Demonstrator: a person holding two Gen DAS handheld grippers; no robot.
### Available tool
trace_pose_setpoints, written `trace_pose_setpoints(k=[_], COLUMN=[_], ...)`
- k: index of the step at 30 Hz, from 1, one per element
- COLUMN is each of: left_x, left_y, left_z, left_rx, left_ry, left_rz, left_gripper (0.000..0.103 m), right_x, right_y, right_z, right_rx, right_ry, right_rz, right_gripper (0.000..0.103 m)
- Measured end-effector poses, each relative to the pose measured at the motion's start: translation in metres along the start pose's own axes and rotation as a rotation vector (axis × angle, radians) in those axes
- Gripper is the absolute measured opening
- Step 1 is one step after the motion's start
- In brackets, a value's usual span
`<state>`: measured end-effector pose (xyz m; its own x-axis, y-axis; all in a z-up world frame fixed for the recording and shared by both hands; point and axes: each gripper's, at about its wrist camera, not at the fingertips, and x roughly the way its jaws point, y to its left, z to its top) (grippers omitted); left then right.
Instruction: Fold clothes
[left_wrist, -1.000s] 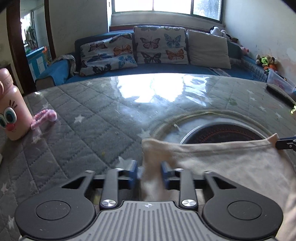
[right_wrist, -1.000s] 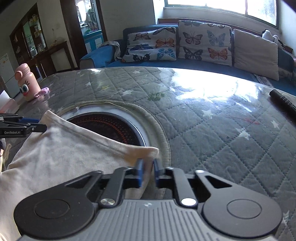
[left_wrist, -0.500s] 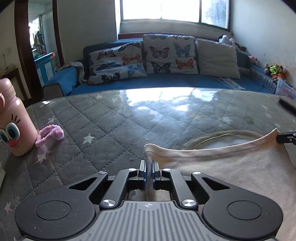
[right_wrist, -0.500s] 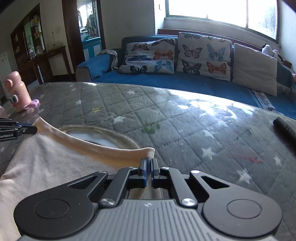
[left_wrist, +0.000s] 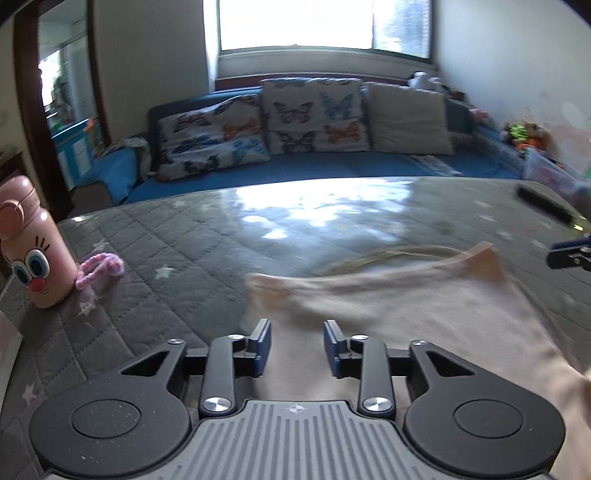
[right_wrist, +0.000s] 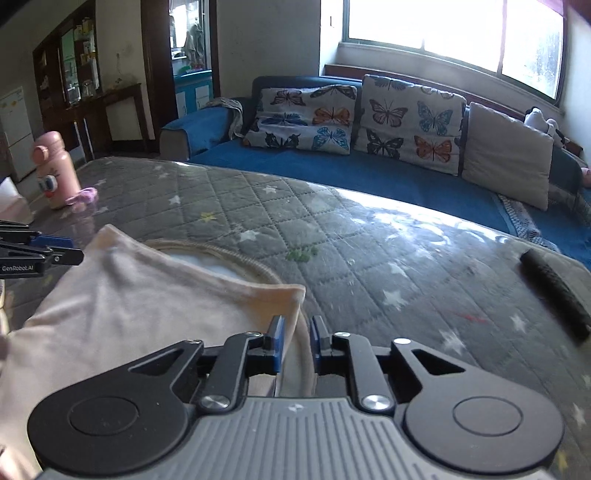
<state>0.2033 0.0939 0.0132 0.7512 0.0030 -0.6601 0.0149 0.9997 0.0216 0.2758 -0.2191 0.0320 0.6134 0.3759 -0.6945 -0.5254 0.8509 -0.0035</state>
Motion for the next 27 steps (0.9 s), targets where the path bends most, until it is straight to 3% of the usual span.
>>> trace_pose_setpoints(k=[12, 16, 27], left_x=[-0.074, -0.081, -0.081], left_y=[-0.096, -0.121, -0.147], left_z=[-0.071, -0.085, -0.113], left_rx=[0.193, 0.247, 0.379], left_ry=[0.009, 0.011, 0.044], left_rz=[-0.225, -0.281, -0.297], left_gripper=[0.041, 0.041, 0.041], right_x=[-0.077, -0.075, -0.051], right_y=[0.019, 0.024, 0.017], right_z=[-0.084, -0.103, -0.109], right_rx=[-0.047, -0.015, 0.040], right_ry=[0.076, 0.090, 0.040], right_rz=[0.029, 0.048, -0.018], right_gripper=[0.019, 0.019, 0.019])
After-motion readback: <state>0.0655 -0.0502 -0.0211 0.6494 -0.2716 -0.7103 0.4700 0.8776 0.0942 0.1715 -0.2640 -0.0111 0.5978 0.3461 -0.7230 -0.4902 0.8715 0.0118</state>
